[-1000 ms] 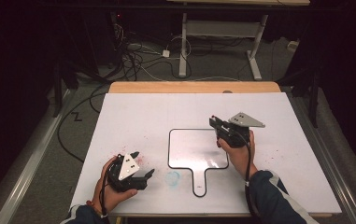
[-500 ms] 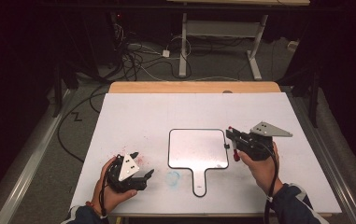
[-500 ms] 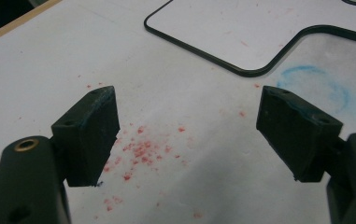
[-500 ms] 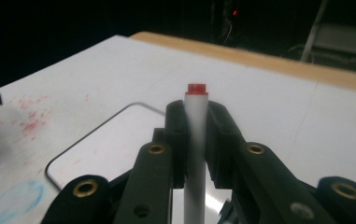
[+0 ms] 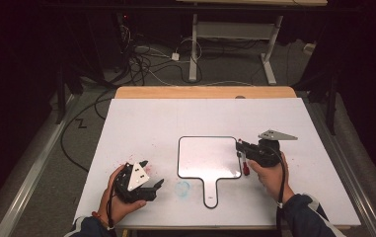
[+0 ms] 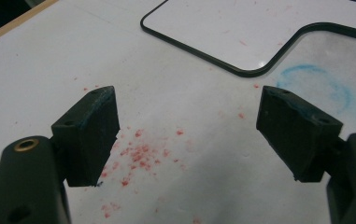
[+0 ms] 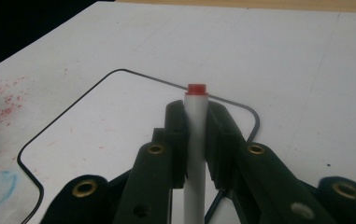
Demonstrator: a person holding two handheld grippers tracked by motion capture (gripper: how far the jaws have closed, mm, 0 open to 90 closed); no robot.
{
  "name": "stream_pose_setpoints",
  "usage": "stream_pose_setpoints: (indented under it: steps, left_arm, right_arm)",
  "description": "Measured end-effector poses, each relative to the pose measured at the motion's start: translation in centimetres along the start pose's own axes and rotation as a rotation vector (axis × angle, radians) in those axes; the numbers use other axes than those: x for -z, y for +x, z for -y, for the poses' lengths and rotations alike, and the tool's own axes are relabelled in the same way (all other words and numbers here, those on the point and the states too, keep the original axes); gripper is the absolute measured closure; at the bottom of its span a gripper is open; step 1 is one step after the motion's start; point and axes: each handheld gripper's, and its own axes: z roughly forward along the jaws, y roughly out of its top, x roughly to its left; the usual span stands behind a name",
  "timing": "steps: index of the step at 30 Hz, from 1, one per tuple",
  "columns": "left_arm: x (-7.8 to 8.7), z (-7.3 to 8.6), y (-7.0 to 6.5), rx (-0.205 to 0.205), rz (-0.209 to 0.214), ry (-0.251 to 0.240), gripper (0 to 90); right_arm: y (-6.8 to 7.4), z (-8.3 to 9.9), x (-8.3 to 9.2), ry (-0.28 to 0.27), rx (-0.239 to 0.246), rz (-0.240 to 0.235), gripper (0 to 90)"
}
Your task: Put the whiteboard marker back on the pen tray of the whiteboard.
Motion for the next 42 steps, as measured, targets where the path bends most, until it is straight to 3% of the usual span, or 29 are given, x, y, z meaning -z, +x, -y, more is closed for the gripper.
stream_pose_setpoints:
  steps: [11,19,24,27,31,42]
  left_arm:
    - [-0.2,0.0,-0.3,-0.020,0.010,0.016,20.0]
    - [-0.1,0.1,-0.4,-0.017,0.013,0.022,20.0]
    - [-0.2,0.1,-0.5,-0.022,0.012,0.030,20.0]
    - [-0.2,0.1,-0.5,-0.026,0.013,0.032,20.0]
    - [-0.2,0.1,-0.5,-0.026,0.014,0.032,20.0]
    - [-0.2,0.0,-0.6,-0.031,0.015,0.032,19.9]
  right_arm:
    - [-1.0,0.4,-2.9,0.028,-0.013,0.036,78.5]
    - [-1.8,0.7,-4.2,0.078,0.007,0.103,72.9]
    - [-1.9,0.7,-4.4,0.104,0.038,0.153,66.8]
    - [-1.9,0.6,-4.3,0.121,0.084,0.190,64.7]
    - [-2.0,0.6,-4.3,0.149,0.113,0.206,63.7]
    - [-2.4,0.6,-3.6,0.135,0.113,0.198,56.9]
